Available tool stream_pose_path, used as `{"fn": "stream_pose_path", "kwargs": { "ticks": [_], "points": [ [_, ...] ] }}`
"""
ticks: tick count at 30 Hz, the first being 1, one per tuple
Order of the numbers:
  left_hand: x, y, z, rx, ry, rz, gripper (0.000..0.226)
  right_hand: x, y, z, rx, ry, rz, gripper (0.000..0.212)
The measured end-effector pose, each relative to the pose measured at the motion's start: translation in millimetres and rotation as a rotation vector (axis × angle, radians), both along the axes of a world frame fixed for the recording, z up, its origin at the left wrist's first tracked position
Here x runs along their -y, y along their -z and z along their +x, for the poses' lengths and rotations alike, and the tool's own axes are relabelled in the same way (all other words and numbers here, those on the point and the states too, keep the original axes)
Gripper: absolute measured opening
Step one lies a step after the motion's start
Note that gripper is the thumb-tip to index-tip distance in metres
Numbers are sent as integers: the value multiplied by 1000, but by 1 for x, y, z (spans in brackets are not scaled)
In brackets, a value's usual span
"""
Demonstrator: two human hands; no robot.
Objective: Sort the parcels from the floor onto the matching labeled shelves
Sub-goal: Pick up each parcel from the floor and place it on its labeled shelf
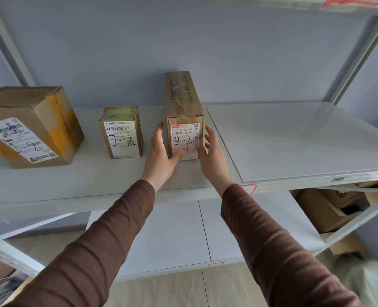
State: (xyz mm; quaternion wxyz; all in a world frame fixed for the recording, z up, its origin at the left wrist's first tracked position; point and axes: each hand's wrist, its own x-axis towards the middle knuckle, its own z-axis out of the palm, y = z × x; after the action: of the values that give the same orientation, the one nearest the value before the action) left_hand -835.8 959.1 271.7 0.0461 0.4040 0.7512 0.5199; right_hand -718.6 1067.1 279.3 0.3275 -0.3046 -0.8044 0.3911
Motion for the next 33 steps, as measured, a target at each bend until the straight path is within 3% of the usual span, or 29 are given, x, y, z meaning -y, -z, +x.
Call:
{"fn": "stream_pose_path", "kwargs": {
  "ticks": [6,12,16,21,33],
  "points": [
    [24,-1,26,-309,-51,-6,102,14,-3,48,113,158,225,68],
    [17,1,80,-674,180,-69,89,37,6,136,276,385,368,68],
    [-10,11,136,-755,339,-252,87,54,17,210,450,568,365,71],
    [-37,19,237,-826,564,-343,88,81,25,318,572,807,283,75],
    [9,23,565,-969,1055,-255,87,225,37,610,672,1308,66,78]
  ]
}}
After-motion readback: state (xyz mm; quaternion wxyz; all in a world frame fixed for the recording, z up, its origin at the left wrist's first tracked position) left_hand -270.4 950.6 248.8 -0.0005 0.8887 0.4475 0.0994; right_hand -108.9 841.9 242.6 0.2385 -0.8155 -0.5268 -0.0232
